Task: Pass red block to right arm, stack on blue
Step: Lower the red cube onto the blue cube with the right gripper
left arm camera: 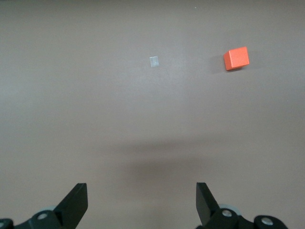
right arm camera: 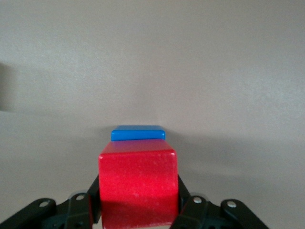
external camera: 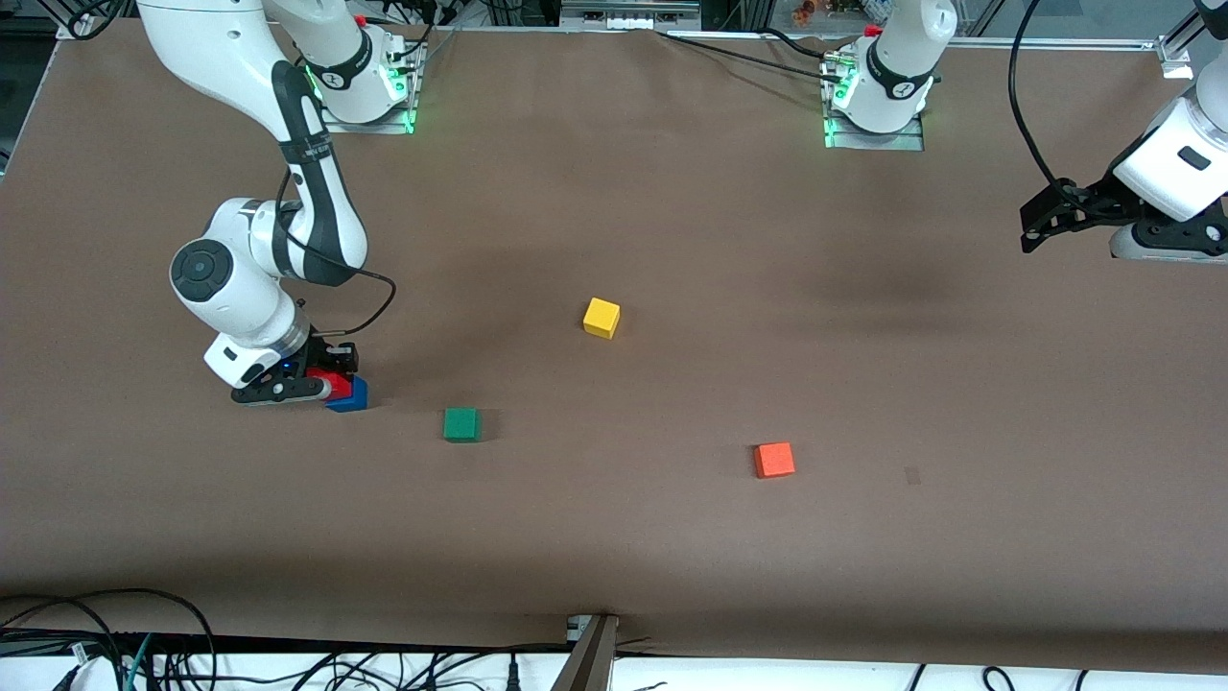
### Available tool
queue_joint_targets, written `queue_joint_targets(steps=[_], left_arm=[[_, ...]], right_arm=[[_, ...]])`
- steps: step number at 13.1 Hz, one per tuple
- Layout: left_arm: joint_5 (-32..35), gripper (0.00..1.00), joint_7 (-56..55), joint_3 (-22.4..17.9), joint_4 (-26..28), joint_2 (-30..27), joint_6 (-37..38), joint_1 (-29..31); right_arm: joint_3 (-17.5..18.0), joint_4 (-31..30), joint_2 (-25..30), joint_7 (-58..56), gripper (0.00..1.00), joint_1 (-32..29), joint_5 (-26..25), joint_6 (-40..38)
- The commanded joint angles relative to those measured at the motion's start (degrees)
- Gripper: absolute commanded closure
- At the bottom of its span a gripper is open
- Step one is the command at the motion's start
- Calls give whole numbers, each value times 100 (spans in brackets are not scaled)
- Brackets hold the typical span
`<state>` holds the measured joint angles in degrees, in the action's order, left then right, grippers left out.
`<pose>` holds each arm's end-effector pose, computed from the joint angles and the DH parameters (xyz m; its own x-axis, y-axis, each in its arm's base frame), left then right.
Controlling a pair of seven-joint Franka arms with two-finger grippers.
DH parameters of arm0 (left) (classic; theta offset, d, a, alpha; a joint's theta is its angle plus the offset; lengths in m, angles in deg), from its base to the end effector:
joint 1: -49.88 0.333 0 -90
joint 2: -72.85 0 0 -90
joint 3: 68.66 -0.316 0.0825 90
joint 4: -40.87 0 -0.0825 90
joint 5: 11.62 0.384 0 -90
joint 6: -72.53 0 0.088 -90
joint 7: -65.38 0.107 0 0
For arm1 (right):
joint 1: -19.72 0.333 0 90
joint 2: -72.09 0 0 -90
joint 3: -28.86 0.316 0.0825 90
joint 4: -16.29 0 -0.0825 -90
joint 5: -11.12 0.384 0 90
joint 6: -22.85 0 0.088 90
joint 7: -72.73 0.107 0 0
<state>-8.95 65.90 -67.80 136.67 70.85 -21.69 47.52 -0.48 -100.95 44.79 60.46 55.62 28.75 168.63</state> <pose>0.5482 -0.0263 0.6023 0.9976 -0.0686 0.0068 -0.0682 -0.9966 -0.0471 0.6000 0.0735 0.2412 0.9852 0.1412 0.0972 0.1366 -0.9892 0.0522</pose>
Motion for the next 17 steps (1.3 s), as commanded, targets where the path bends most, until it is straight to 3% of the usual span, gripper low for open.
queue_joint_targets(steps=[1,17], left_arm=[[146,0,-26,55,-115,-2,159,52],[146,0,-9,38,-106,-2,185,60]], right_arm=[[-28,-185,155,15,96,67,-85,169],[-10,-193,-12,23,92,58,-85,336]])
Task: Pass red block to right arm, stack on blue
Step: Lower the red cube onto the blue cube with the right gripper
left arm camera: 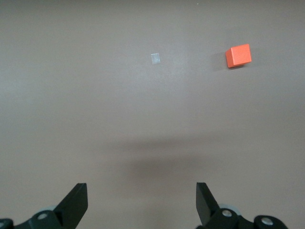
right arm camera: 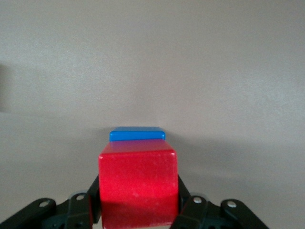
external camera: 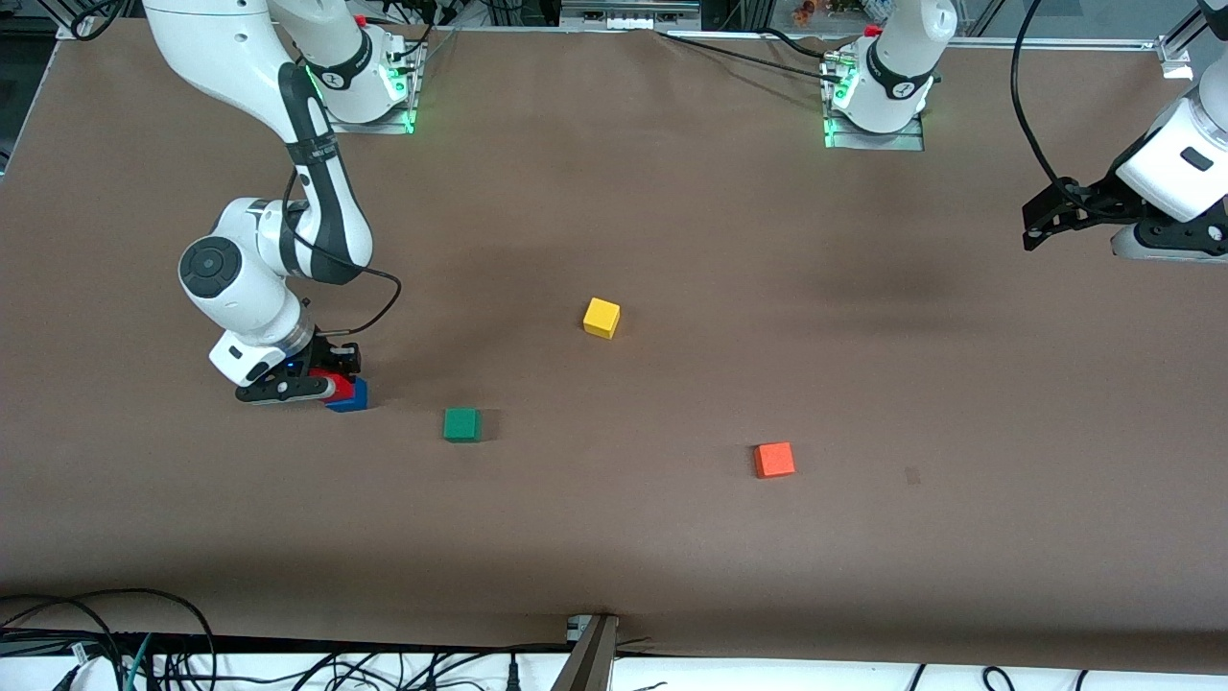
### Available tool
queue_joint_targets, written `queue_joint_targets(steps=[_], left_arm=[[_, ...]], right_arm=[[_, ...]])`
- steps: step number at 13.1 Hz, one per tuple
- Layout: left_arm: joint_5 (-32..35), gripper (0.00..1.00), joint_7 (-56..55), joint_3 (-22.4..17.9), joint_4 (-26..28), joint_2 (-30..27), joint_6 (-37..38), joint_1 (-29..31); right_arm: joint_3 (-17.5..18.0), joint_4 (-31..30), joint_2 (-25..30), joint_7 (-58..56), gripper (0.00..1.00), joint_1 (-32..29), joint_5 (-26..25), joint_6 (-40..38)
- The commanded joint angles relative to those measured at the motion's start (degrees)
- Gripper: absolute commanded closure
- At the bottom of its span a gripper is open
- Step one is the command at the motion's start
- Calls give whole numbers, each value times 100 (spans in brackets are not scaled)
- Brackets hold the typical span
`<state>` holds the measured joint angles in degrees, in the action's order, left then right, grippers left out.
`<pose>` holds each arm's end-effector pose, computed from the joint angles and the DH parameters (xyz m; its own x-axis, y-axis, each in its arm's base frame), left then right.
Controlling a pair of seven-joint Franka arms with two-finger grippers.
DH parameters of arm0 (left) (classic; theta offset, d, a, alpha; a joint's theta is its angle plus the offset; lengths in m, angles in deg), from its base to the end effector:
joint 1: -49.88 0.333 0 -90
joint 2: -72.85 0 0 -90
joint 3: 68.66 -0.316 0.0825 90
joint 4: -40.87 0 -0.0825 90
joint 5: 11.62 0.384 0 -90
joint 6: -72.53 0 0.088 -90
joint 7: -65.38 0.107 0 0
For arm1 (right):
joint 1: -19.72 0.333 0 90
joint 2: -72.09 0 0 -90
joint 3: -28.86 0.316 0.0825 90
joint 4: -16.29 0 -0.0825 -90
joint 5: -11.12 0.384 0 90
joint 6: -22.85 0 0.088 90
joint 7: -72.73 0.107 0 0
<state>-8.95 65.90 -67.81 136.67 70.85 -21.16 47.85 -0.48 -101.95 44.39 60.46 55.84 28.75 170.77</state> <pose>0.5474 -0.0230 0.6015 0.9981 -0.0623 -0.0024 -0.0623 -0.9969 -0.0470 0.5970 0.0727 0.2345 0.9835 0.1434 0.1104 0.1370 -0.9885 0.0638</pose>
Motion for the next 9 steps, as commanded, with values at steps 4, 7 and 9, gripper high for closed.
queue_joint_targets(steps=[4,7,9], left_arm=[[146,0,0,38,-105,-2,219,63],[146,0,0,38,-105,-2,219,63],[146,0,0,38,-105,-2,219,63]], right_arm=[[-19,-32,45,-29,0,27,-85,97],[-63,125,168,-47,0,27,-85,-174],[-151,335,238,-73,0,27,-85,-630]])
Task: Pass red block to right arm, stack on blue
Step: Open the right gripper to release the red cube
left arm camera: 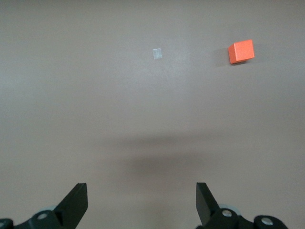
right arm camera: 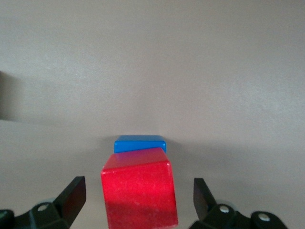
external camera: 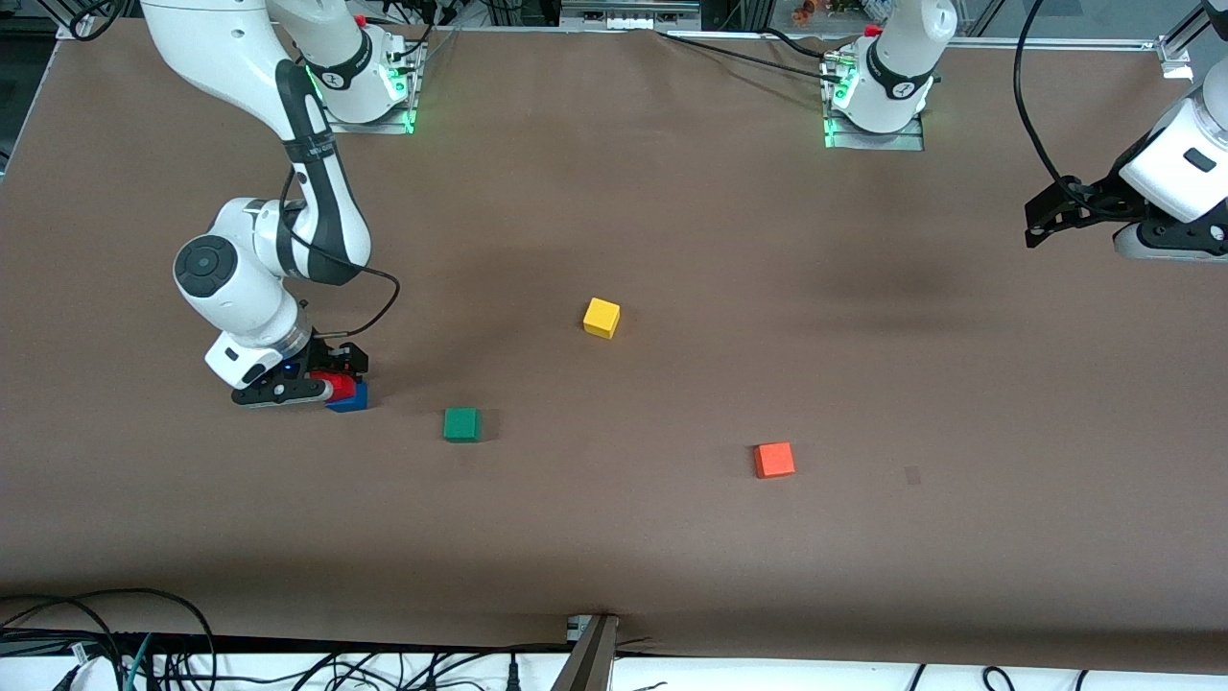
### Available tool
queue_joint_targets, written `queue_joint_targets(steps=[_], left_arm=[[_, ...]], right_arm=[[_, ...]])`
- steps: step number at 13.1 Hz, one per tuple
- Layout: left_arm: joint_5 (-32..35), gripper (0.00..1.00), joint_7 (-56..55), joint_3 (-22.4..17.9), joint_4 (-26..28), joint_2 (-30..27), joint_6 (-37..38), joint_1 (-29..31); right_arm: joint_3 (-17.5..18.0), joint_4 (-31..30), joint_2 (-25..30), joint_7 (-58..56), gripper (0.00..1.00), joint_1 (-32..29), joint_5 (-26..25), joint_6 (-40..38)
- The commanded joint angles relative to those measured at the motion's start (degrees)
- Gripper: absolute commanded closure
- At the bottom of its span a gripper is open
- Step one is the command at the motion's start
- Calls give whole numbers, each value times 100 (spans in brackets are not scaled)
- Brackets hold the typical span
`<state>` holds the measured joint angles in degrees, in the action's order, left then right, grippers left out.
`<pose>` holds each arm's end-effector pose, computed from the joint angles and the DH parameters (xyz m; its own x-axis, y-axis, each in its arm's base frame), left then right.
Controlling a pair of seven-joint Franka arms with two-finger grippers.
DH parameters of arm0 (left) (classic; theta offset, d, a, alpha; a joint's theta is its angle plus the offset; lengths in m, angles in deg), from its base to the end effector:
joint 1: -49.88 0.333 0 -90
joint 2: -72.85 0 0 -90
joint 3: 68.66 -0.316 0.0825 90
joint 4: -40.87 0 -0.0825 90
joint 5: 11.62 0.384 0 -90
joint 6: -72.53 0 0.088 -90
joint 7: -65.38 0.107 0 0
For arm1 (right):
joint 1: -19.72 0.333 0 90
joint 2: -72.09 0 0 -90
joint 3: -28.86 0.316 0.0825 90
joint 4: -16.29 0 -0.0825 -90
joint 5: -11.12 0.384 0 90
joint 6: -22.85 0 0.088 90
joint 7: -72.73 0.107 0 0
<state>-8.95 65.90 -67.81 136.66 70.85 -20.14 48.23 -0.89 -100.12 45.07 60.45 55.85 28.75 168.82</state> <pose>0.5456 -0.0192 0.6000 0.9983 -0.0548 -0.0200 -0.0557 -0.9973 -0.0468 0.6058 0.0742 0.2508 0.9825 0.1421 0.1202 0.1366 -0.9892 0.0531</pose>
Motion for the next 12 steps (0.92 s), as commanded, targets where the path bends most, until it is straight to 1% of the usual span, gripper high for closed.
queue_joint_targets(steps=[1,3,4,6,8,11,12], left_arm=[[146,0,0,39,-105,-2,118,25],[146,0,0,39,-105,7,118,25],[146,0,0,39,-105,-2,118,25],[146,0,0,39,-105,-2,118,25],[146,0,0,39,-105,-2,118,25],[146,0,0,39,-105,-2,118,25],[146,0,0,39,-105,-2,118,25]], right_arm=[[-162,311,223,-82,0,26,-84,-734],[-294,732,241,-90,0,26,-93,-1453],[-443,1056,233,-90,0,26,-110,-1962],[-610,1751,232,-90,0,-9,-137,-3043],[-760,2375,215,-82,0,-44,-128,-3932],[-1076,2930,224,-82,0,-45,-119,-4803],[-1103,3158,224,-38,0,-45,-111,-5171]])
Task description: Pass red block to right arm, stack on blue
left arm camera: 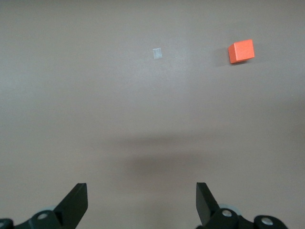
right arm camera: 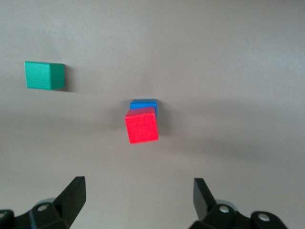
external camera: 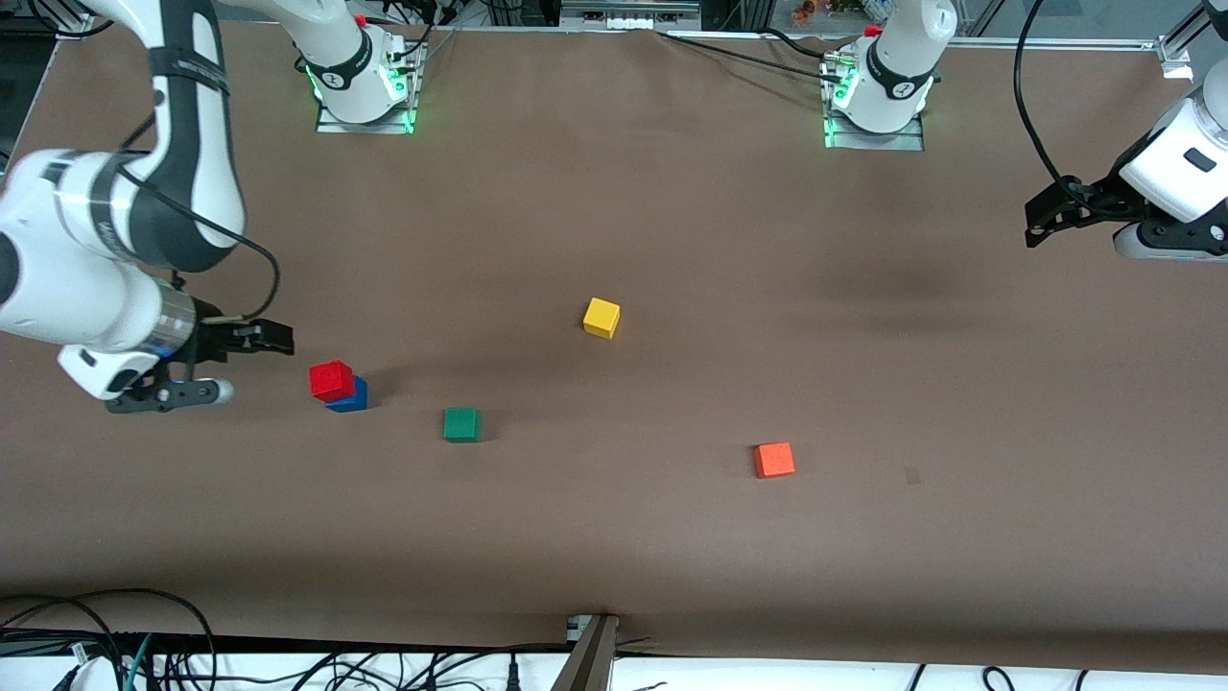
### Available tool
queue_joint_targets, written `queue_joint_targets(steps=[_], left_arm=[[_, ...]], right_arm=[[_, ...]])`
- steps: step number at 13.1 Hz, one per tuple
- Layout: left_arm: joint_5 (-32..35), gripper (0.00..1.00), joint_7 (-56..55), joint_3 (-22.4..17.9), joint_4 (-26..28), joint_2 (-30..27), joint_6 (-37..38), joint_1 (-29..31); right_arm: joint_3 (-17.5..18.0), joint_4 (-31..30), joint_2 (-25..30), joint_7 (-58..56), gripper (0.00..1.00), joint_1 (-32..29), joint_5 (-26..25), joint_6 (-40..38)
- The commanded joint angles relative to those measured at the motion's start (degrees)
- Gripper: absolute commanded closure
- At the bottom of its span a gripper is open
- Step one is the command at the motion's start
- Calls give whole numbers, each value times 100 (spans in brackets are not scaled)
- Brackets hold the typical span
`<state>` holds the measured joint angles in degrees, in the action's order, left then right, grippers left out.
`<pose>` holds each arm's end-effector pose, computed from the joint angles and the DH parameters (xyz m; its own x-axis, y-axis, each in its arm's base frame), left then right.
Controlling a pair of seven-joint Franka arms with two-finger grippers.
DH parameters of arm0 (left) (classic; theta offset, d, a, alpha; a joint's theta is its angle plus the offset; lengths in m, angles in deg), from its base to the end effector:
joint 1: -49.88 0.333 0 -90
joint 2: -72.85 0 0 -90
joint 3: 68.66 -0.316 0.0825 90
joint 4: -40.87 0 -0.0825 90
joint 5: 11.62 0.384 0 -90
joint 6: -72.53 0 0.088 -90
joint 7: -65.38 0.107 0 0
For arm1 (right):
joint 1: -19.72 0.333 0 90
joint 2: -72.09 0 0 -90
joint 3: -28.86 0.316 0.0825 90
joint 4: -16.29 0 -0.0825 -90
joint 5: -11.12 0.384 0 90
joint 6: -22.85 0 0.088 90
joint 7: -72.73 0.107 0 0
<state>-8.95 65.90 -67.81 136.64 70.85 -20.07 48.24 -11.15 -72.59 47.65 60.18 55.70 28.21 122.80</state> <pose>0.5455 -0.0191 0.6001 0.9983 -0.0546 -0.0209 -0.0555 -0.9974 -0.0468 0.6469 0.0406 0.4378 0.9867 0.1058 -0.1233 0.1012 -0.9939 -0.0429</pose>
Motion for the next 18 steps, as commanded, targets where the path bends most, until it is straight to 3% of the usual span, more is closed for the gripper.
queue_joint_targets(steps=[1,4,5,8,9,14,18], left_arm=[[146,0,0,38,-103,-2,111,23],[146,0,0,38,-103,-2,111,23],[146,0,0,38,-103,-2,111,23],[146,0,0,38,-103,-2,111,23],[146,0,0,38,-103,7,111,23],[146,0,0,38,-103,-2,137,23],[146,0,0,38,-103,-2,129,23]], right_arm=[[-129,573,-25,24,0,-12,-57,-843],[-139,828,166,59,0,-186,-75,-1486],[209,829,446,94,0,-466,-92,-1496],[2227,698,1089,121,0,-2037,-1003,-1548],[2695,662,1230,104,0,-2434,-1233,-1601],[2928,328,2179,95,0,-2903,-1454,-1812],[2972,117,2479,103,0,-2991,-1674,-2128]])
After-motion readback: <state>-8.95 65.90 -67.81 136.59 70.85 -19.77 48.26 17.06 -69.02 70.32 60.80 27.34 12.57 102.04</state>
